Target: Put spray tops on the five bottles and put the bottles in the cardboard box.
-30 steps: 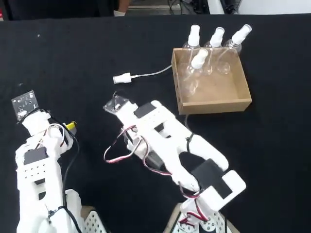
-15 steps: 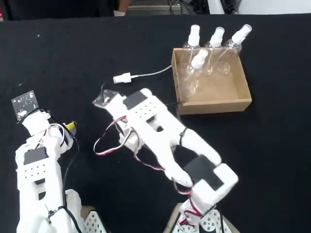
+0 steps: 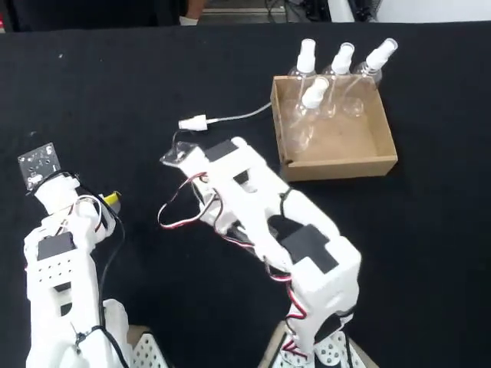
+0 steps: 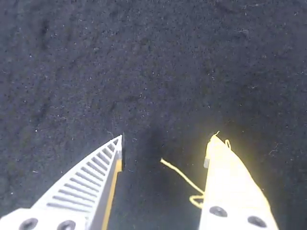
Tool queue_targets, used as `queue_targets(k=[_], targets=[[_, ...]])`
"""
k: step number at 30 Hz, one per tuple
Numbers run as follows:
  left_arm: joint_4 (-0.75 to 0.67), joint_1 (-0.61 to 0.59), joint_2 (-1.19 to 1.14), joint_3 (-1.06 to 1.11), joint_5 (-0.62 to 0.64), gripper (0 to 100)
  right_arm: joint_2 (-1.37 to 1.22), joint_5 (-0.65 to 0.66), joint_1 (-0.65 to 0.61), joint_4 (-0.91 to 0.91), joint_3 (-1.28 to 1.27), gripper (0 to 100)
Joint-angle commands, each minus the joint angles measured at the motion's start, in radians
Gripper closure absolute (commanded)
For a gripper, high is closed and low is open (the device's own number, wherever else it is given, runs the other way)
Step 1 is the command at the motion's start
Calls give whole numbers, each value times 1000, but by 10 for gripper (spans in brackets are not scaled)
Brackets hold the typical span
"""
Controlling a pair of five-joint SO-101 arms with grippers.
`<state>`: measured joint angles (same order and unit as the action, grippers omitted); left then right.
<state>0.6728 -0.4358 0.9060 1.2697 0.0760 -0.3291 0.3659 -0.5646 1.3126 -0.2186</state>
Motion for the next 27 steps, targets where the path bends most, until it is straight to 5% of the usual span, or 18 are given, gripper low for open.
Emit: queue_targets(k=[1, 11, 18, 27], targets=[[-15, -1, 18, -64, 2, 729, 200, -35, 68, 25, 12, 988], [-6, 90, 9, -38, -14, 729, 819, -37, 219, -46, -305, 988], [74, 162, 5, -133, -75, 729, 1310, -31, 210, -192, -659, 988], [104, 292, -178, -400, 63, 729, 1675, -117, 505, -209, -809, 988]])
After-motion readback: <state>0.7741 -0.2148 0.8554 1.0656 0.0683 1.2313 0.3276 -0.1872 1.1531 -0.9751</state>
